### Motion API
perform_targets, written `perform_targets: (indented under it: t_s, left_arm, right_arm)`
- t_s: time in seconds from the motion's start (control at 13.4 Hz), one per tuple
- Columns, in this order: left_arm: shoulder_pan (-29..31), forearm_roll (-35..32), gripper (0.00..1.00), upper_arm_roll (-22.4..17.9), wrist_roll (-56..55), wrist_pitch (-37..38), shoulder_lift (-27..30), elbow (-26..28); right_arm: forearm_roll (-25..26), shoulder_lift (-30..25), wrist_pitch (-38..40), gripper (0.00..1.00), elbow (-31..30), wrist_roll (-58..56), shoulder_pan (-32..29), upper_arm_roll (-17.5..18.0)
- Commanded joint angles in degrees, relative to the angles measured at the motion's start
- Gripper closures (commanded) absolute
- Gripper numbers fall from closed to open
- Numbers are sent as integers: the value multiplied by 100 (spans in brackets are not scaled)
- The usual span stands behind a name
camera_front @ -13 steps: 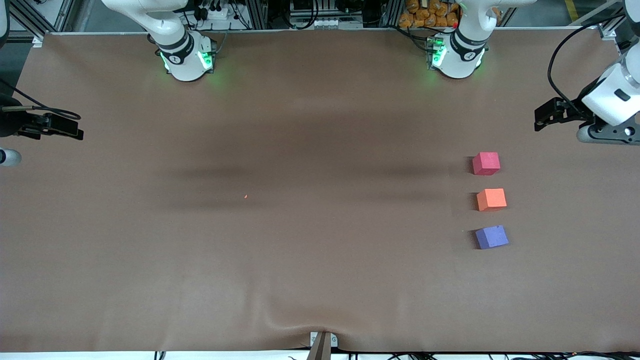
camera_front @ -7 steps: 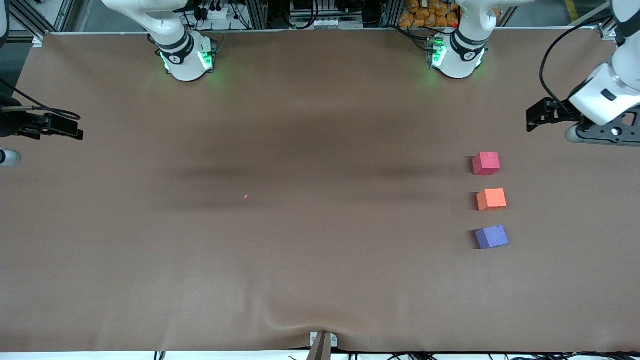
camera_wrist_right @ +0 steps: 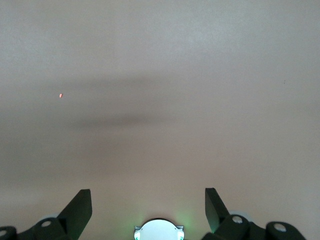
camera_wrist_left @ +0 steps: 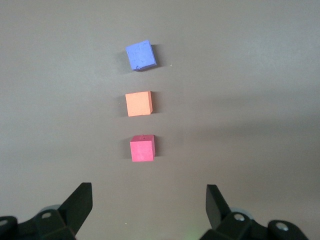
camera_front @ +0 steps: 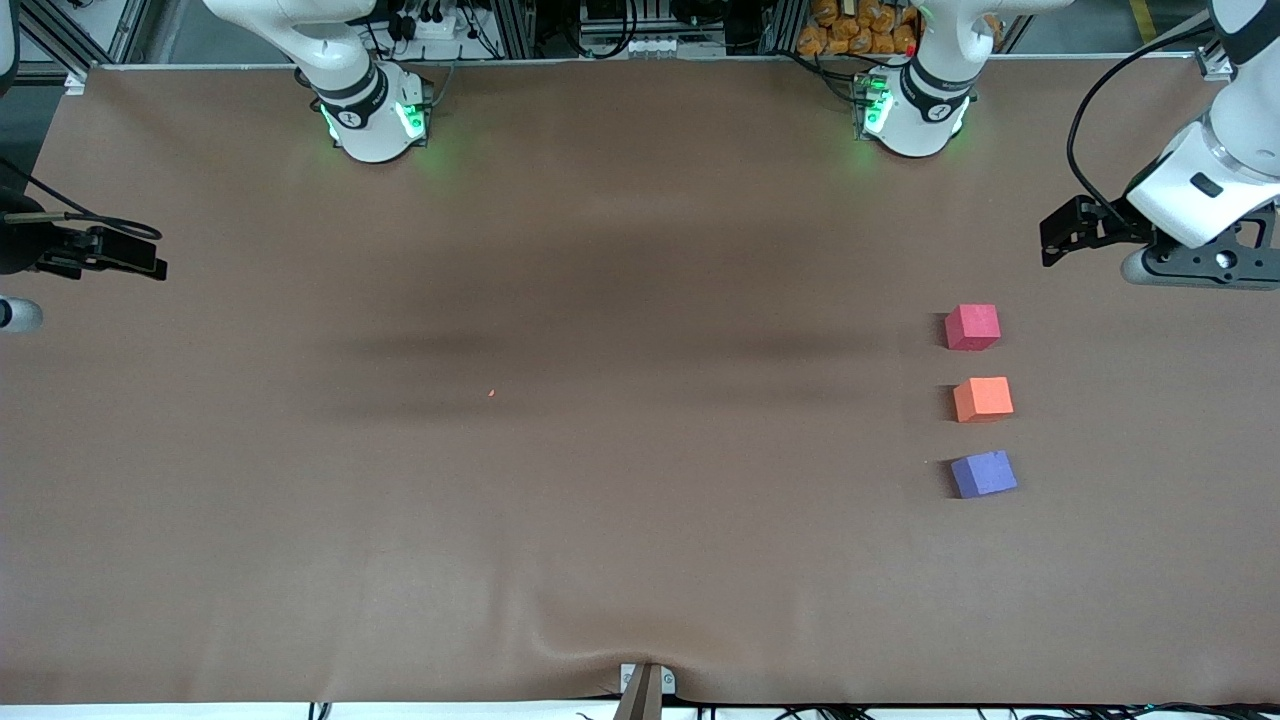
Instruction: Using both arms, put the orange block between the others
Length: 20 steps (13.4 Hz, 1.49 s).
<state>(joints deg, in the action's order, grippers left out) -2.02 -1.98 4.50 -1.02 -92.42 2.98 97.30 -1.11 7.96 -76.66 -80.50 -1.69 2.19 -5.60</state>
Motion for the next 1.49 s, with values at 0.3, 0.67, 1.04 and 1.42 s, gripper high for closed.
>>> perform_targets:
  t_s: [0.3, 0.67, 1.04, 1.42]
  left_arm:
    - [-61, 364, 0, -229, -179, 312, -123, -203]
    - [-70, 506, 0, -362, -345, 531, -123, -203]
    - [-114, 445, 0, -353, -400, 594, -175, -352]
    - [-149, 5, 0, -107, -373, 594, -184, -405]
  right_arm:
    - [-73, -5, 20, 0, 61, 99, -52, 15]
    - [-65, -32, 29, 0, 70, 108, 0, 15]
    - [-65, -76, 72, 0, 78, 108, -9, 42]
    - [-74, -67, 64, 0, 78, 99, -35, 15]
